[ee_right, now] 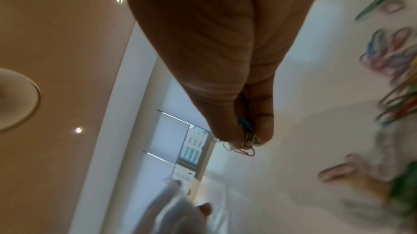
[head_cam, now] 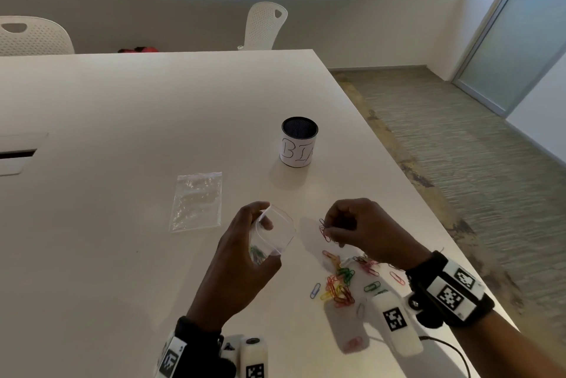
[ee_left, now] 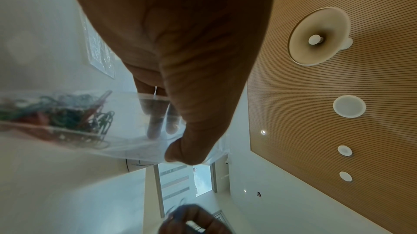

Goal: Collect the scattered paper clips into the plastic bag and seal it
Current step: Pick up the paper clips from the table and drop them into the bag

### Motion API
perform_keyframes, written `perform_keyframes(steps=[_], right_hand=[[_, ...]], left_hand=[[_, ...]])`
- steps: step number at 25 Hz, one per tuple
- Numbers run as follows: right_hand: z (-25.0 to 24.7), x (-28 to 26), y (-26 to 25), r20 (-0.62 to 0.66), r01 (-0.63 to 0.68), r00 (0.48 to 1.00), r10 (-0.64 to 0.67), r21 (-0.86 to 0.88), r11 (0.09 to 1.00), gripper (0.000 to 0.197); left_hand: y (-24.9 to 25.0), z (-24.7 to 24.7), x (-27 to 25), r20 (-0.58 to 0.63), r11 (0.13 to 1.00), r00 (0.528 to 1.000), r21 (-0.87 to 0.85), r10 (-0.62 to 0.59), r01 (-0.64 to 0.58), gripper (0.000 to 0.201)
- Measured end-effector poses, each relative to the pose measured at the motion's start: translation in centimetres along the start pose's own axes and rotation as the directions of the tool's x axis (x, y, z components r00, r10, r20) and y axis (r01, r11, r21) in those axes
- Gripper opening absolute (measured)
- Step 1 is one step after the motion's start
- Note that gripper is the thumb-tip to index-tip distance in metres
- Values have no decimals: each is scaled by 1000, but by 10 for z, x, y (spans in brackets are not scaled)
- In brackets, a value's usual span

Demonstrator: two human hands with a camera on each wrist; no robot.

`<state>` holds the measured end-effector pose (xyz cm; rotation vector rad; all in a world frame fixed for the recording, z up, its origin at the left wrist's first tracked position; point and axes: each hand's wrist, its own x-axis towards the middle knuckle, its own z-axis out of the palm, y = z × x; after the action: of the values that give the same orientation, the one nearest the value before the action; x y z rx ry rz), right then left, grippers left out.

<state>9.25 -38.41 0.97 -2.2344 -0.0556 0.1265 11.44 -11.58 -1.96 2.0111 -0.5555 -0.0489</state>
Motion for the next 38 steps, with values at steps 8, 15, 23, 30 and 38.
perform_keyframes(steps=[8, 15, 23, 30, 38], right_hand=[[28, -3, -79, -163, 194, 973, -161, 216, 957, 9], [31, -5, -84, -168, 253, 952, -256, -39, 967, 17], [24, -2, -76, -182, 263, 949, -258, 7, 965, 17], [-39, -25, -8, -383, 2, 922, -60, -150, 989, 13], [-70, -46, 77, -16, -381, 901, 434, -508, 773, 103]], left_hand=[[-3, 2, 1, 15, 1000, 1000, 12, 7, -7, 71], [2, 0, -1, 11, 1000, 1000, -2, -22, 22, 70], [1, 9, 2, 54, 1000, 999, 15, -3, 2, 71], [4, 7, 2, 48, 1000, 999, 5, 14, -14, 72], [6, 9, 4, 68, 999, 998, 43, 6, -9, 73]])
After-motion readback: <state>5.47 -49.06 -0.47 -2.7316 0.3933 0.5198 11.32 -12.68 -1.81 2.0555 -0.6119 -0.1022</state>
